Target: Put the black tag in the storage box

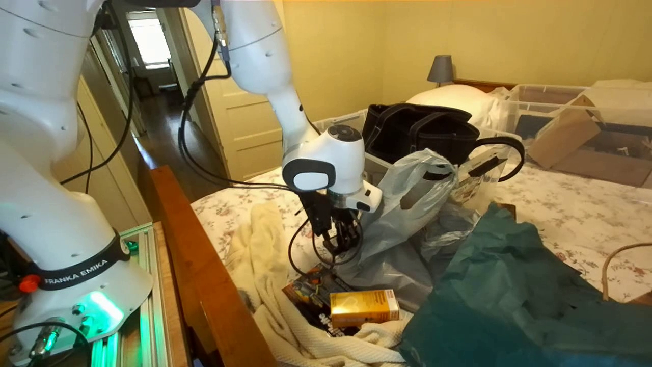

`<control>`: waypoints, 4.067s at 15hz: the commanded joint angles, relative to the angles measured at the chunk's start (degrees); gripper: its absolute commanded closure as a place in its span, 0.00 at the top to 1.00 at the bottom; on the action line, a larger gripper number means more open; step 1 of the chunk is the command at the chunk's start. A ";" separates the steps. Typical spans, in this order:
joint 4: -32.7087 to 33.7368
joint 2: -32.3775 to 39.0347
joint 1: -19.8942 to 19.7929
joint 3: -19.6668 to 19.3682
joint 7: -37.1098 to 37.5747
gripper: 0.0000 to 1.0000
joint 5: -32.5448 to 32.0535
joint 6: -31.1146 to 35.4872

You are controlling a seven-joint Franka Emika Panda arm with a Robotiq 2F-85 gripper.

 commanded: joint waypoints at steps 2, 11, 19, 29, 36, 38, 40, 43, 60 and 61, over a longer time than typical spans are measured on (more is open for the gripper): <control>0.67 0.64 1.47 -0.87 2.04 0.91 -2.08 0.49; -0.97 0.19 7.84 -6.07 6.16 1.00 -6.49 0.24; -0.39 1.43 10.63 -7.87 9.04 0.54 -8.58 0.12; -3.36 -3.53 13.87 -12.25 12.04 0.41 -10.72 -2.90; -7.14 -13.27 23.33 -22.26 15.24 0.41 -25.44 -12.49; -7.69 -16.25 24.45 -23.19 15.90 0.41 -30.36 -15.25; -8.05 -18.50 23.63 -22.15 14.98 0.41 -32.98 -17.45; -8.24 -20.87 21.52 -20.67 14.09 0.41 -34.44 -19.57; -6.52 -19.17 16.54 -17.48 13.74 1.00 -32.23 -17.37; -6.64 -19.02 15.93 -17.20 13.04 1.00 -31.40 -15.98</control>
